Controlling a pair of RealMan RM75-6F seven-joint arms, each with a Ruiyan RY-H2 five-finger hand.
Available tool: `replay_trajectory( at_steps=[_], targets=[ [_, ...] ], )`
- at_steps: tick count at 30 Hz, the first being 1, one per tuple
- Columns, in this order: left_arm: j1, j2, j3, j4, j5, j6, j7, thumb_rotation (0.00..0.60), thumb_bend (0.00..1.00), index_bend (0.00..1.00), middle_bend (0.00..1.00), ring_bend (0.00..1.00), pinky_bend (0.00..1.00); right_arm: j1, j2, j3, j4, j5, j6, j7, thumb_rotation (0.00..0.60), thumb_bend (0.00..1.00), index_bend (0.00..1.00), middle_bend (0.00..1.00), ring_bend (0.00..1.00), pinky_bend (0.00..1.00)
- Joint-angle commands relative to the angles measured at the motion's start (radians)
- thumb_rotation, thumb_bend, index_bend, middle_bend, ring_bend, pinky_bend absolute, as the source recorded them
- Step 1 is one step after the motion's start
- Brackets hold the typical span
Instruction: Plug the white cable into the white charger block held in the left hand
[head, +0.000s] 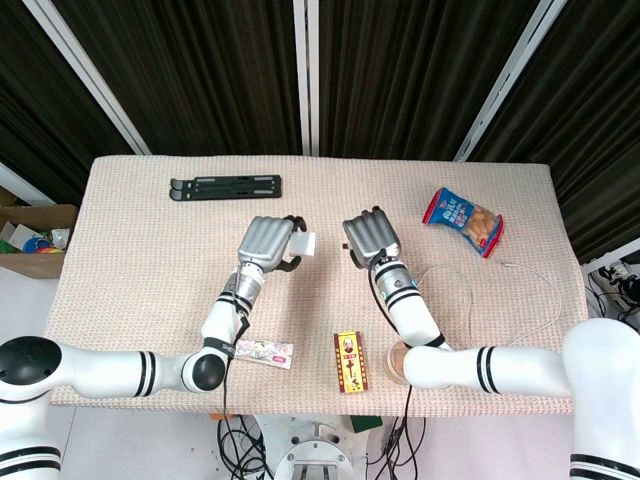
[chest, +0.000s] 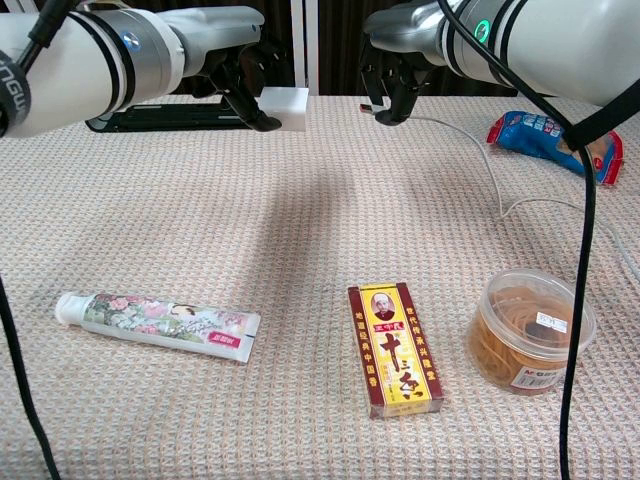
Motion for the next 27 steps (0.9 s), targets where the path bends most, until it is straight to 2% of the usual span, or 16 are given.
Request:
replay_trajectory(
  at_steps=[1, 12, 27],
  targets=[
    [-0.005, -0.002, 0.001, -0.001, -0.002, 0.003, 0.004, 0.600, 0.31, 0.58, 0.56, 0.72, 0.85, 0.006, -0.007, 0.001, 0.005, 0.004, -0.002, 0.001, 0.600, 1.00, 0.76, 0.61, 0.36, 0.34],
    [-0.020, -0.012, 0.008, -0.017, -0.018, 0.053, 0.042, 0.600, 0.31, 0.58, 0.56, 0.72, 0.85, 0.039, -0.038, 0.018, 0.020, 0.050, 0.015, -0.012, 0.600, 1.00, 0.76, 0.61, 0.37, 0.34],
    [-0.052, -0.033, 0.001, -0.014, -0.053, 0.064, 0.085, 0.600, 0.31, 0.58, 0.56, 0.72, 0.85, 0.068, -0.065, 0.027, 0.044, 0.074, 0.015, -0.020, 0.600, 1.00, 0.76, 0.61, 0.38, 0.34]
  ],
)
